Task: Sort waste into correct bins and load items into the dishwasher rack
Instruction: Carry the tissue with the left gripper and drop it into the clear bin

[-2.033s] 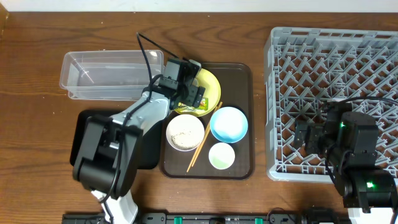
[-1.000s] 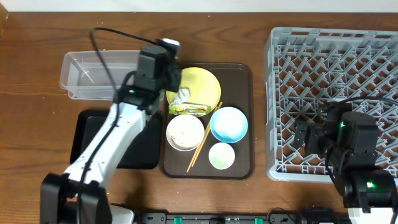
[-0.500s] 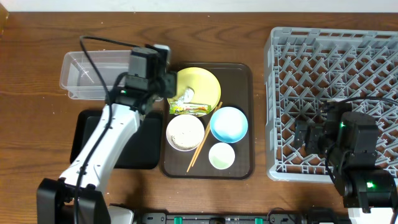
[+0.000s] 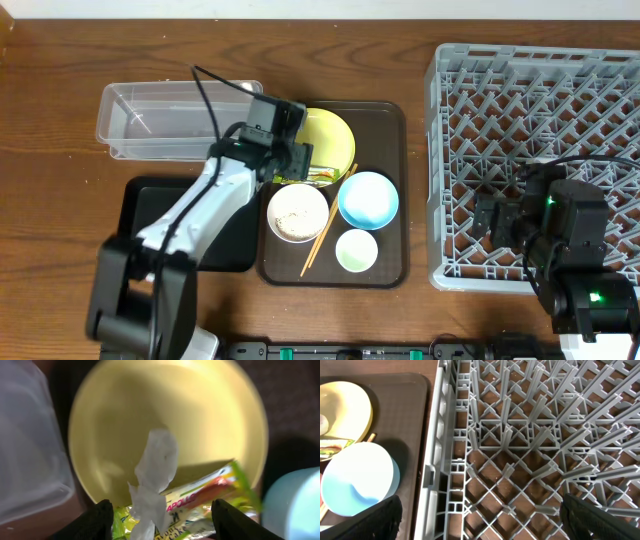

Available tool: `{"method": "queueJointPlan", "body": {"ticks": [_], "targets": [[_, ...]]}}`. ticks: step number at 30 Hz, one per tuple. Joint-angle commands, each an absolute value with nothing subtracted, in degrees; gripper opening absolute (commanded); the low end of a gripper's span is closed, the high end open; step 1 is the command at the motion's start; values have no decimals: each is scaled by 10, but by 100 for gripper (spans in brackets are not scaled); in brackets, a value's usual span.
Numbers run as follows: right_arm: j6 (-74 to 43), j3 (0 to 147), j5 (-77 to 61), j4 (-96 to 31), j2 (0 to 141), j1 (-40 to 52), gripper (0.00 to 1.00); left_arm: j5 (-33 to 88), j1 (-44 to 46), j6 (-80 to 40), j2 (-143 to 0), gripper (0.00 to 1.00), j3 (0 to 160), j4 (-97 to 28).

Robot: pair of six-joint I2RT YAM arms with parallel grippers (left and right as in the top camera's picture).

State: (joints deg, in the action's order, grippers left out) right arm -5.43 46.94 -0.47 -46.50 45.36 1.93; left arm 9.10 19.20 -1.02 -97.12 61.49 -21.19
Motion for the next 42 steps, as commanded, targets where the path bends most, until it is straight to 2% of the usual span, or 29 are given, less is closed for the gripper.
{"method": "queueJointPlan", "body": {"ticks": [1,3,4,9,11,13,16,24,32,35,36,39,40,42], "targets": [[-57,482,-7,-465,452,16,99,94,193,2,-1001,66,611,-211],[-57,482,-7,-465,452,16,99,94,193,2,-1016,64,611,-207],[-57,482,-7,-465,452,16,99,94,193,2,-1020,60,611,-205],[-57,482,-7,-466,452,16,99,94,193,2,-1015,24,612,-200],[-57,482,-7,-466,452,16,99,92,193,1,-1007,14,614,-200],[-57,482,-7,-466,452,16,99,71,193,1,-991,8,615,-200],[-57,482,-7,-466,452,16,99,41,193,1,-958,6,615,-200],[-57,482,-7,-466,452,16,99,-36,188,1,-840,7,615,-190],[-57,482,-7,-466,452,16,99,-84,109,-19,-819,10,615,-170],[-57,482,-7,-466,452,16,99,-84,77,-19,-840,17,615,-152],[-57,482,-7,-466,452,16,99,-84,71,-18,-847,27,615,-147],[-57,482,-7,-466,452,16,99,-84,58,-18,-862,48,615,-138],[-57,482,-7,-466,452,16,99,-84,58,-18,-862,53,615,-136],[-57,482,-7,-466,452,16,99,-82,58,-18,-858,56,615,-133]]}}
